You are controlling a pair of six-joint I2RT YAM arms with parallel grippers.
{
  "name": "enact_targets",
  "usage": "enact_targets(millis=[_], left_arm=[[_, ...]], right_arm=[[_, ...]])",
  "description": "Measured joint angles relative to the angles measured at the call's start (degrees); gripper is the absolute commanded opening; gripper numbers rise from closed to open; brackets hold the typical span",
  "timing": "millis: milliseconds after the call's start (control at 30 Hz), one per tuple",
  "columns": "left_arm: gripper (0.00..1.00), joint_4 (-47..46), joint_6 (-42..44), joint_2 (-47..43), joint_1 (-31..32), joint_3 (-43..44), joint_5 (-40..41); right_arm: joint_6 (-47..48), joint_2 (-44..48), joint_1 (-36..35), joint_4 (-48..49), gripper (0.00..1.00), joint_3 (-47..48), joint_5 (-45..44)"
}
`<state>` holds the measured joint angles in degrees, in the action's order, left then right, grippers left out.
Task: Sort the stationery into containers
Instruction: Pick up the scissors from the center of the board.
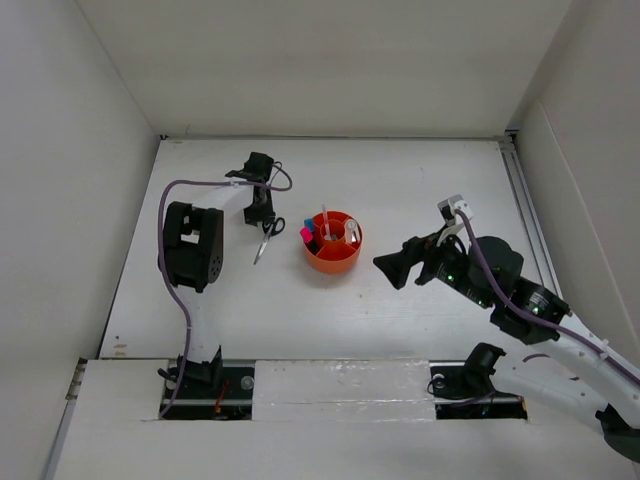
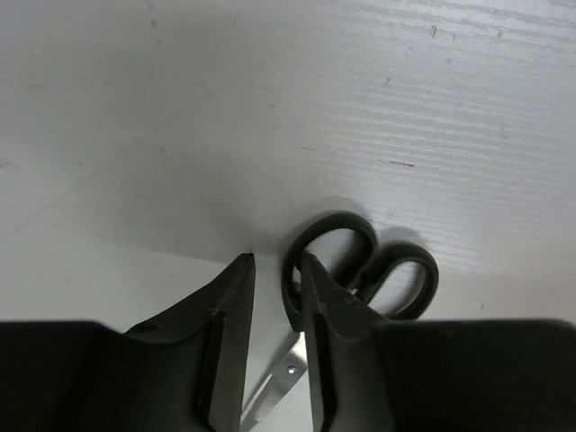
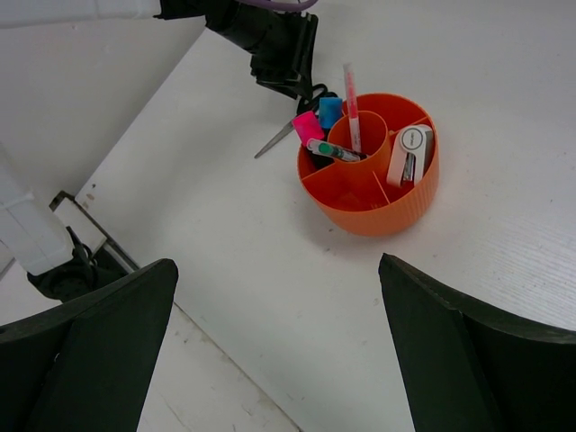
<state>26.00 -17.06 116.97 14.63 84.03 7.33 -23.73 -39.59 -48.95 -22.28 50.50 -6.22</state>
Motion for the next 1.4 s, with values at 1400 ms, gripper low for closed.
enact_targets(millis=[1400], left_arm=[[0.00,-4.87,-4.37,-64.78,-0.15,-18.86,-11.15]], right_arm=[[2.14,-30.93,-5.68,34.88,0.97,5.60,13.88]])
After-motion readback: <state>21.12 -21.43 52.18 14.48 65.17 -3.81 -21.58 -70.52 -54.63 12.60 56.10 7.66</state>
